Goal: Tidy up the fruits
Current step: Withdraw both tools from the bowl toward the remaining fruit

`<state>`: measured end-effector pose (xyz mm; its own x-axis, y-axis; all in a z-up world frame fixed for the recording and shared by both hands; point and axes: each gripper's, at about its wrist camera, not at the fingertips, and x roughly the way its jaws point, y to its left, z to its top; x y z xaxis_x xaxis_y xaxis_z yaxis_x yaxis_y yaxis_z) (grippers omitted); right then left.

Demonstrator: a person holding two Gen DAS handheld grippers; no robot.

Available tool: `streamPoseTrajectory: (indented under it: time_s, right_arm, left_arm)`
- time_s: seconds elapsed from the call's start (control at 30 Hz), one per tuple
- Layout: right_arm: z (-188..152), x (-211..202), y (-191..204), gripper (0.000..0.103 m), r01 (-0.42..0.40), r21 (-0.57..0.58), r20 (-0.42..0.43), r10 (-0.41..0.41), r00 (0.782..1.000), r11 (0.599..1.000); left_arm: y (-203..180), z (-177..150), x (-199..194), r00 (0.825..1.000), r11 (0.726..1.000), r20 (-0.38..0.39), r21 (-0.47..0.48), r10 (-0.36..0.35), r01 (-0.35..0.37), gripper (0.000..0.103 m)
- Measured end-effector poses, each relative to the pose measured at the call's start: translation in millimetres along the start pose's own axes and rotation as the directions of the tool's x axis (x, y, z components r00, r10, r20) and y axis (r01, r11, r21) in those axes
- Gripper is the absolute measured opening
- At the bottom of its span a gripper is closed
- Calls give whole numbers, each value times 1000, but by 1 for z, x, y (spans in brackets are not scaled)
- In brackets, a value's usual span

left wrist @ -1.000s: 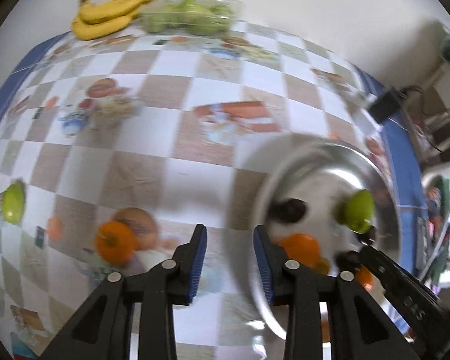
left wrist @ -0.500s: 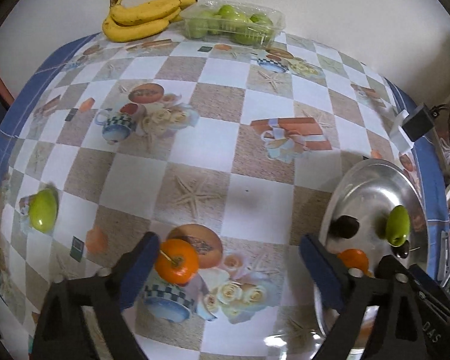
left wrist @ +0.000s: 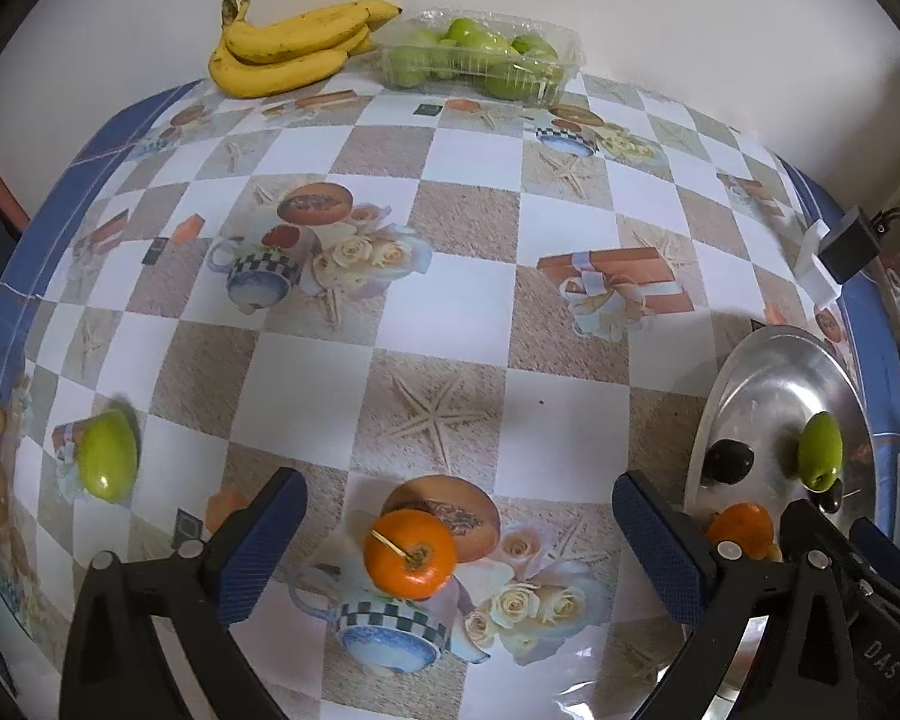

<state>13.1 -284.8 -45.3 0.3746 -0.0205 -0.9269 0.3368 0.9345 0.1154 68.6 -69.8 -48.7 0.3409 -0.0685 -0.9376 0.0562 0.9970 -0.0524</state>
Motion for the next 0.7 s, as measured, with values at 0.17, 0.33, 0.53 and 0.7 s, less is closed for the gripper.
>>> streamPoseTrajectory:
  time_s: [0.17,0.33,0.53,0.7]
  right_arm:
    - [2,-7,6,102,-8,13,34,8,999,1000]
    - [1,-11,16,102,-20,20,45,19,999,1000]
    - [1,-16,34,102,-45,14,64,44,997,999]
    - [1,-21,56,102,-75,-10,84,75,994,997]
  left_arm:
    - [3,3,-4,1000,999,22,36,12,-13,103]
    - [14,7,-9,999,999,35,43,15,-17,103]
    - [37,13,-17,998,999,61,32,20,-22,103]
    - [62,18,-26,996,1000,88,19,12,-13,103]
